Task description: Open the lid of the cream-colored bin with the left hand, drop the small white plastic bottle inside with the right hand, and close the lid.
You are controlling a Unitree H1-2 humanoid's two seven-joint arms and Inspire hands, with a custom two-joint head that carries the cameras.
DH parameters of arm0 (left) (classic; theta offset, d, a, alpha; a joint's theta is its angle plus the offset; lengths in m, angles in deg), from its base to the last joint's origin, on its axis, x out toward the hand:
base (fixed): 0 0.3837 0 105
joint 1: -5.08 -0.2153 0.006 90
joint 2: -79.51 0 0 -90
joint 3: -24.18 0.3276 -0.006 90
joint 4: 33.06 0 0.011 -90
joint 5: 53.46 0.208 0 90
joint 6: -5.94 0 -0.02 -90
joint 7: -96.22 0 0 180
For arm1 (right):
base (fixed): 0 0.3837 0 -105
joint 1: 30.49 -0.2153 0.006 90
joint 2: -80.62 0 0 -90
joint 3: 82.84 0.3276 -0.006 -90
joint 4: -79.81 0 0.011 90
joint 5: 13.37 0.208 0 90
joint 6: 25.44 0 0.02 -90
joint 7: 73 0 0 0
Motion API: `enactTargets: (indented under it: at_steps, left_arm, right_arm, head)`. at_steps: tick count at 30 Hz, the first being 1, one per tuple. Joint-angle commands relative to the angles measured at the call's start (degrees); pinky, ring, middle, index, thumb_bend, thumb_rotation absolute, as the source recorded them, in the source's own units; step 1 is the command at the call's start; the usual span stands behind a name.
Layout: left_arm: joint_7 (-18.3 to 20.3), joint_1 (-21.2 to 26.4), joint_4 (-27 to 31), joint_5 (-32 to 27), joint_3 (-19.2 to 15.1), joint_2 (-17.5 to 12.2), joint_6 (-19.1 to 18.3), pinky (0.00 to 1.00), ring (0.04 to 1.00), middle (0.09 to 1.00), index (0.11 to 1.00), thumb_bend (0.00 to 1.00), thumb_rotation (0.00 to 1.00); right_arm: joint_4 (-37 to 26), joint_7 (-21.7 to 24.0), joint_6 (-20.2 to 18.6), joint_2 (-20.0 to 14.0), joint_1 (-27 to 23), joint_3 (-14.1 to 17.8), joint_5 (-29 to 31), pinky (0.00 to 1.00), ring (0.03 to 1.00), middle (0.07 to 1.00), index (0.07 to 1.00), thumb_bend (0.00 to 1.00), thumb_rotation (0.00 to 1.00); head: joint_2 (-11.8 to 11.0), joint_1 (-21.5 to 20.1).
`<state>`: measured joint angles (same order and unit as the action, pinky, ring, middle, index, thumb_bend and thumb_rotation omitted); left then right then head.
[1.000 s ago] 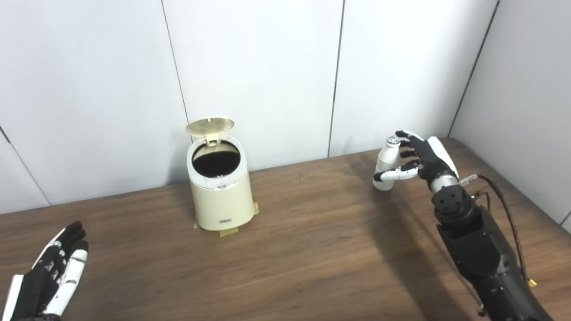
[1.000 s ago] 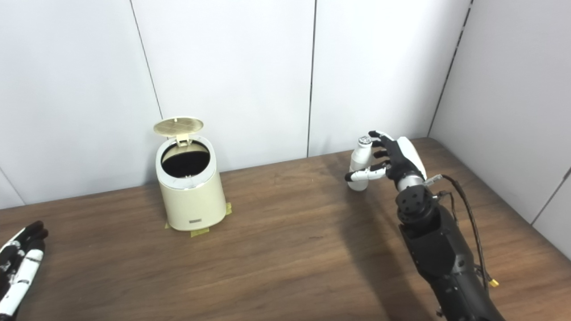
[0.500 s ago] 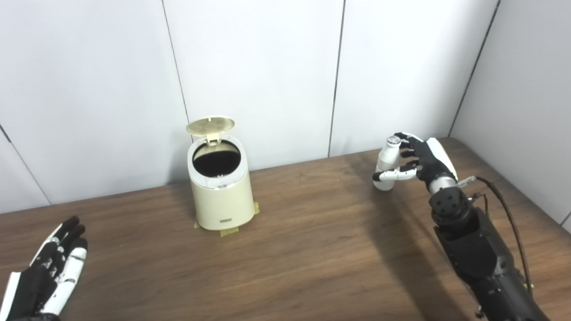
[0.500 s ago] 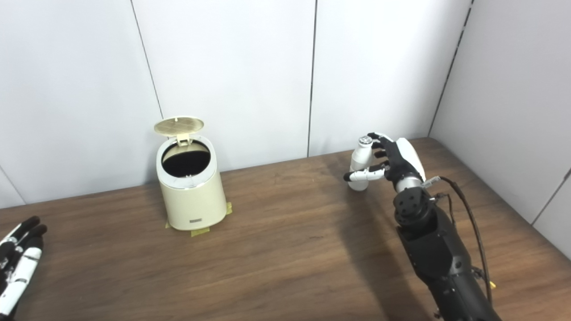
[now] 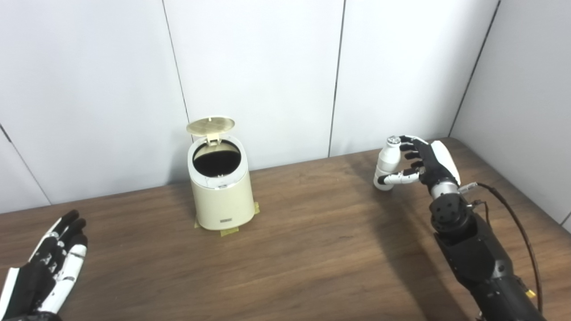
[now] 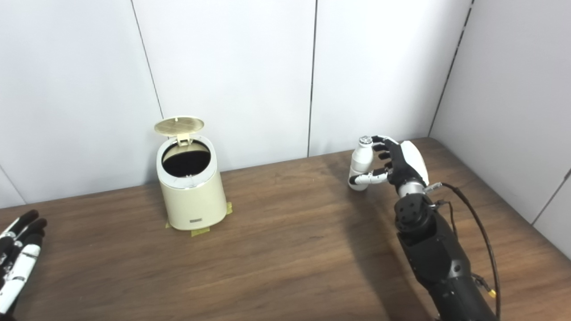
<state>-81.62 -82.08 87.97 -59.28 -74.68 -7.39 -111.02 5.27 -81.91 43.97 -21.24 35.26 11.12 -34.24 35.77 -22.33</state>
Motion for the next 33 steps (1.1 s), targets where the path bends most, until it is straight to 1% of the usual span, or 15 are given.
enactTargets:
  at_steps: [1,2,4,8,11,17,22,24,27,30,31,32,33]
  left_arm:
    - [-0.49,2.26,2.14,-0.75,0.2,-1.43,0.06,1.0,0.943,0.909,0.937,0.26,0.45]
    - [-0.82,2.26,2.22,-1.3,0.19,-1.48,0.05,1.0,0.945,0.91,0.934,0.26,0.45]
    - [-1.46,2.28,2.29,-1.83,0.33,-1.73,0.05,1.0,0.944,0.903,0.926,0.27,0.43]
    - [-1.61,1.93,2.68,-2.11,1.26,-3.24,0.04,1.0,0.948,0.911,0.933,0.27,0.44]
    - [-2.14,1.76,2.84,-2.25,1.96,-4.3,0.04,1.0,0.954,0.911,0.929,0.28,0.45]
    - [-2.91,1.52,3.15,-2.63,3.05,-5.73,0.04,1.0,0.963,0.918,0.937,0.3,0.46]
    - [-3.31,1.51,3.24,-3.07,3.54,-5.95,0.05,1.0,0.974,0.926,0.941,0.28,0.4]
    - [-3.55,1.55,3.32,-3.12,3.77,-5.93,0.05,1.0,0.972,0.926,0.939,0.28,0.4]
    - [-3.75,1.62,3.36,-3.36,4.1,-6.05,0.05,1.0,0.962,0.923,0.944,0.26,0.39]
    - [-4.29,1.6,3.37,-3.54,4.64,-6.42,0.04,1.0,0.964,0.927,0.948,0.25,0.39]
    - [-4.52,1.68,3.2,-3.46,4.82,-6.49,0.04,1.0,0.963,0.927,0.949,0.26,0.39]
    - [-4.84,1.75,3.08,-3.6,5.03,-6.47,0.04,1.0,0.96,0.924,0.946,0.26,0.4]
    - [-5.11,1.8,2.99,-3.75,5.2,-6.49,0.04,1.0,0.963,0.925,0.945,0.26,0.41]
  right_arm:
    - [-0.19,-1.69,3.11,-1.33,-3.52,0.15,-0.95,0.66,0.749,0.775,0.798,0.85,0.09]
    - [0.35,-1.76,3.23,-1.38,-3.72,0.0,-1.12,0.66,0.749,0.776,0.798,0.85,0.09]
    - [1.11,-1.84,3.4,-1.42,-4.05,-0.28,-1.44,0.66,0.756,0.792,0.804,0.85,0.11]
    - [1.86,-2.0,2.89,-1.32,-4.63,-0.73,-2.08,0.65,0.759,0.806,0.806,0.85,0.1]
    - [2.7,-2.09,3.35,-1.18,-4.96,-0.64,-1.7,0.65,0.762,0.816,0.808,0.85,0.09]
    - [3.91,-2.46,4.07,-1.27,-5.36,-1.1,-1.9,0.64,0.754,0.813,0.811,0.85,0.1]
    - [3.67,-2.51,3.84,-1.17,-5.52,-1.32,-1.79,0.64,0.748,0.808,0.809,0.85,0.1]
    - [3.39,-2.49,3.39,-1.0,-5.53,-1.25,-1.72,0.62,0.739,0.8,0.805,0.85,0.1]
    - [4.27,-3.24,3.94,-0.94,-5.61,-1.37,-2.08,0.6,0.722,0.786,0.795,0.85,0.08]
    - [5.23,-4.98,4.48,-0.76,-5.7,-1.64,-2.89,0.59,0.704,0.765,0.773,0.84,0.07]
    - [5.85,-6.3,5.19,-0.4,-5.8,-1.42,-2.95,0.59,0.699,0.759,0.767,0.84,0.06]
    - [6.77,-7.86,6.51,-0.01,-5.95,-1.09,-2.8,0.56,0.659,0.722,0.739,0.84,0.03]
    - [7.47,-8.96,7.52,0.24,-6.07,-0.88,-2.65,0.54,0.618,0.683,0.708,0.84,0.01]
  head:
    - [0.11,0.02]
    - [0.11,0.02]
    - [0.16,0.04]
    - [0.3,0.2]
    - [0.48,0.24]
    - [0.51,0.16]
    - [0.58,0.08]
    - [0.58,0.08]
    - [0.58,0.08]
    - [0.58,0.08]
    - [0.58,0.08]
    - [0.58,0.08]
    - [0.58,0.08]
